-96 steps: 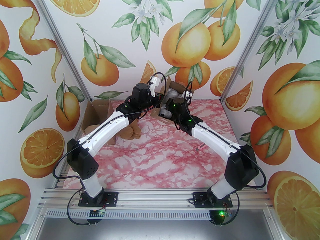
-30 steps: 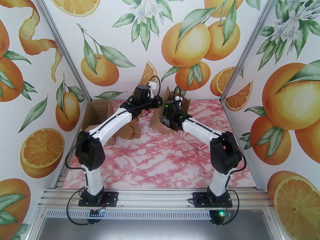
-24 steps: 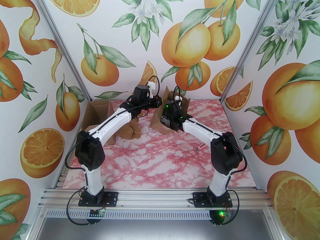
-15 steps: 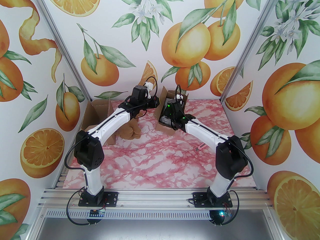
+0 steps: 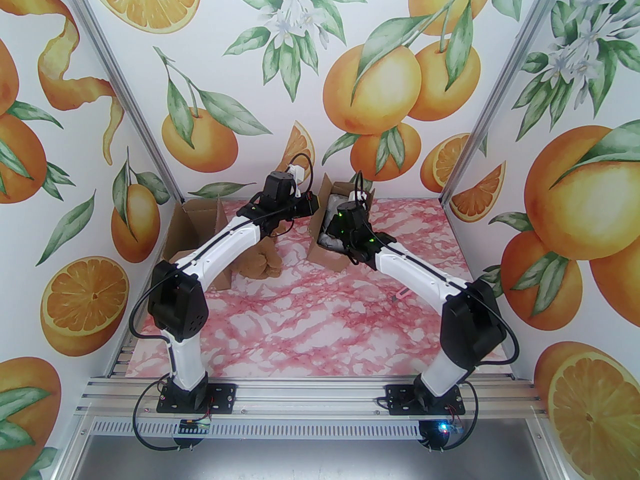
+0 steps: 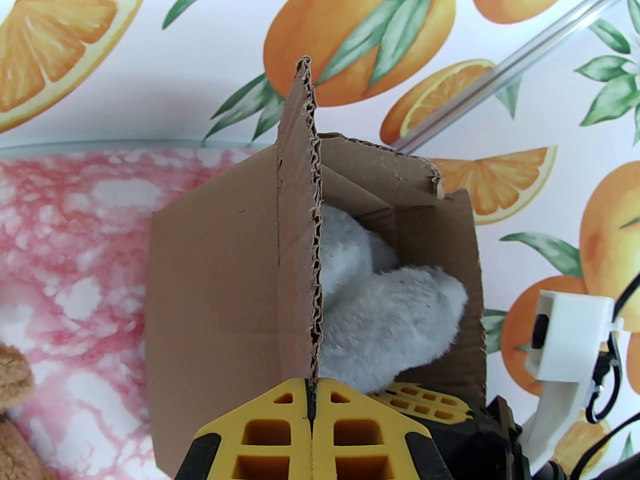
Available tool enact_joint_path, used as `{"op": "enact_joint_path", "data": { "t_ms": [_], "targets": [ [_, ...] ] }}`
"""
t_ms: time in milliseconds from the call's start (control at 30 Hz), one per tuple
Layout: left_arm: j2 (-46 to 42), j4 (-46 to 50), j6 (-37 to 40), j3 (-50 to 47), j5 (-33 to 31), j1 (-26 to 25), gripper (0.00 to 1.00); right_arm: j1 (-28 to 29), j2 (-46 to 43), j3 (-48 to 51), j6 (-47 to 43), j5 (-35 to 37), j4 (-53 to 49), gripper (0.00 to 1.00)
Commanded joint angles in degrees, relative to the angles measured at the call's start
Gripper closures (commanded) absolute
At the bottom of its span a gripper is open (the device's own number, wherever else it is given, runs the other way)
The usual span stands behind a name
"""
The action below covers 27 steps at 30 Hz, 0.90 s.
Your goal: Unpack the express box
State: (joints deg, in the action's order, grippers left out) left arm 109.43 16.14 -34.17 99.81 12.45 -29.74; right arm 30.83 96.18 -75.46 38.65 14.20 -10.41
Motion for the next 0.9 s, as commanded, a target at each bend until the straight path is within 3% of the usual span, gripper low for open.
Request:
{"op": "enact_joint_path", "data": {
  "t_ms": [0, 867],
  "targets": [
    [-2.09, -0.8, -0.81, -1.23, -2.33, 0.27, 1.0, 0.85, -2.84, -0.29, -0.06, -2.48, 2.66, 1.0],
    [-0.61, 3.11, -1.22, -1.39, -4.56, 1.0, 1.0, 1.84, -13.05, -5.7, -4.64, -2.28, -0.36, 1.0]
  ]
}}
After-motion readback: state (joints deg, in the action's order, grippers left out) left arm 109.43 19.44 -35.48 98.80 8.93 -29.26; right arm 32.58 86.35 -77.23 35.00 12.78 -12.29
